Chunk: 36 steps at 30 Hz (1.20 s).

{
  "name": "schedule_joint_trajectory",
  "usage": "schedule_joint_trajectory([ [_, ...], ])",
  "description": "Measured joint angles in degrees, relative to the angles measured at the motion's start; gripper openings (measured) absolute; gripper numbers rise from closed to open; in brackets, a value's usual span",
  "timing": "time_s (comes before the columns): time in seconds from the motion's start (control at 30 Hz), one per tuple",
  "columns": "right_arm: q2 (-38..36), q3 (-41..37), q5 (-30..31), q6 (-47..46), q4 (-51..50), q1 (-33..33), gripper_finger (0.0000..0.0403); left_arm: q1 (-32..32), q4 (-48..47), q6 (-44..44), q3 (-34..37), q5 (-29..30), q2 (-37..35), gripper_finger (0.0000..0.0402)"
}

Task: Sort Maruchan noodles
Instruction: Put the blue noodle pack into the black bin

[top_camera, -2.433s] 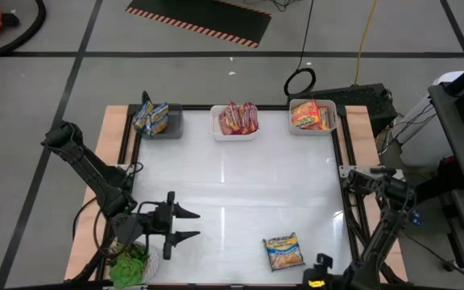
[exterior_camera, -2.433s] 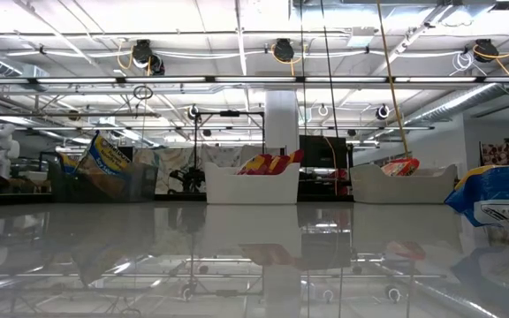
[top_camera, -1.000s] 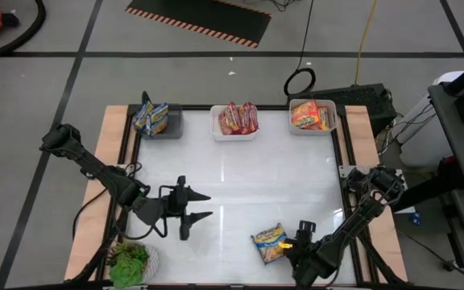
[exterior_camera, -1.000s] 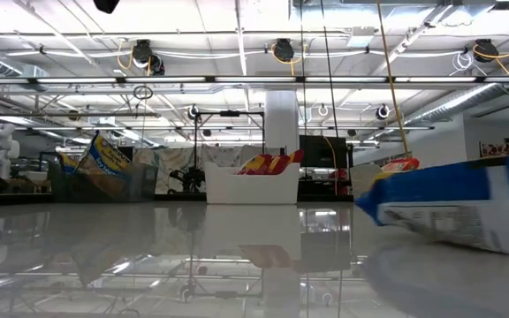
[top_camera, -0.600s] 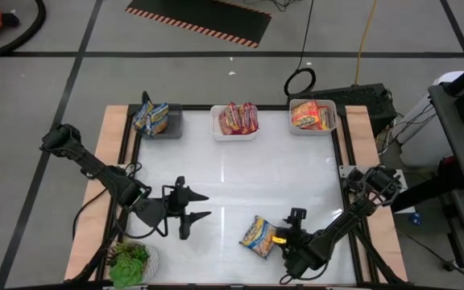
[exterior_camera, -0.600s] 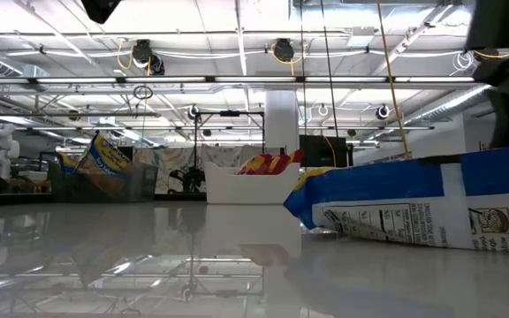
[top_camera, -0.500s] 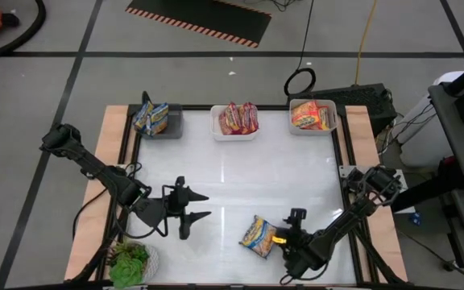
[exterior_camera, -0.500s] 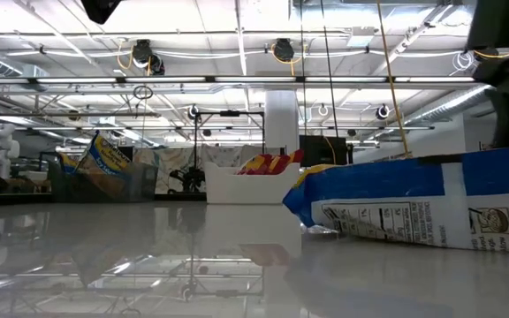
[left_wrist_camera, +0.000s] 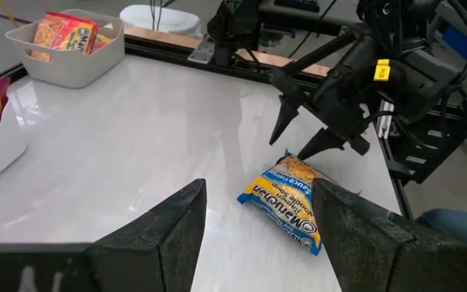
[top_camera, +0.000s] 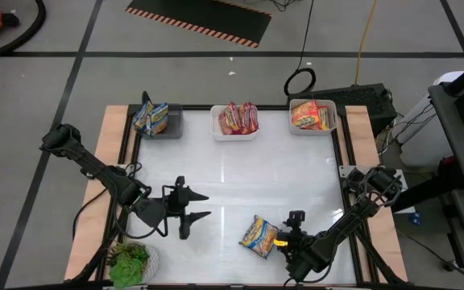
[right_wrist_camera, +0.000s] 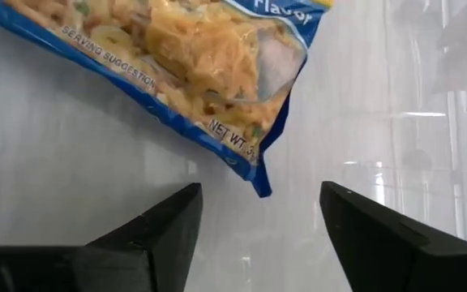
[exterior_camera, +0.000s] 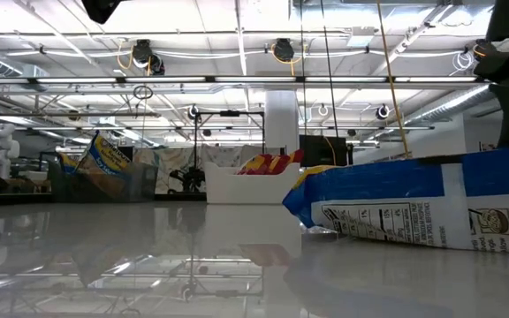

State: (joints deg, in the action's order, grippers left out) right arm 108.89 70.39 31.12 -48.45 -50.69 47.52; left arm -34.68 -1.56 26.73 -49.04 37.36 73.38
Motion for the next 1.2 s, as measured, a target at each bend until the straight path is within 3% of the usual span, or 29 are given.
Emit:
schedule_joint_trajectory([
  [0.23,-0.1,0.1,-2.1,4.0,2.9,-0.5,0.0273,0.2,0.0,-0.8,0.0,0.0,0.0,0.0228],
  [0.5,-0.2,0.1,-4.6,10.4,6.3,-2.7,0.0240,0.3,0.1,0.4,0.0,0.0,0.0,0.0228],
  [0.77,-0.2,0.1,-5.2,11.0,8.1,-5.1,0.0168,0.3,0.1,0.5,0.0,0.0,0.0,0.0228],
  [1.0,-0.2,0.1,-7.5,17.5,10.4,-6.7,0.0077,0.3,0.1,-0.1,0.0,0.0,0.0,0.0228],
  [1.2,-0.1,0.1,-3.4,23.2,10.5,-9.0,0.0005,1.1,0.0,0.5,0.0,0.0,0.0,0.0228],
])
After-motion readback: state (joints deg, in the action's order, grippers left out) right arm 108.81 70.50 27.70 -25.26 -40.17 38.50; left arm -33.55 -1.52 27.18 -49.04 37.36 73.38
